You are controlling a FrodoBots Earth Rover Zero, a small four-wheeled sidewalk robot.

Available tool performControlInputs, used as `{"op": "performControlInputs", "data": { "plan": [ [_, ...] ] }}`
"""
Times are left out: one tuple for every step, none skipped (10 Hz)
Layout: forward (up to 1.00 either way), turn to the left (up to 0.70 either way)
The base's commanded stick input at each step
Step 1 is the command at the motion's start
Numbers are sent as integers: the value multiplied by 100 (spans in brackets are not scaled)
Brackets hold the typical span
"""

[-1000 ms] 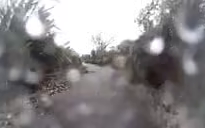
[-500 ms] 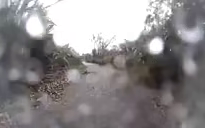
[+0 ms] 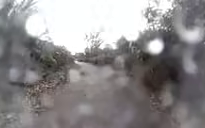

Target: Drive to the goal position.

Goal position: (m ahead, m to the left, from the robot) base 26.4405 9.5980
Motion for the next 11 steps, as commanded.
{"op": "performControlInputs", "data": {
  "plan": [
    [100,0],
    [100,0],
    [100,0],
    [100,0],
    [100,0],
    [100,0],
    [100,0],
    [100,0],
    [100,0],
    [100,0],
    [100,0]
  ]
}}
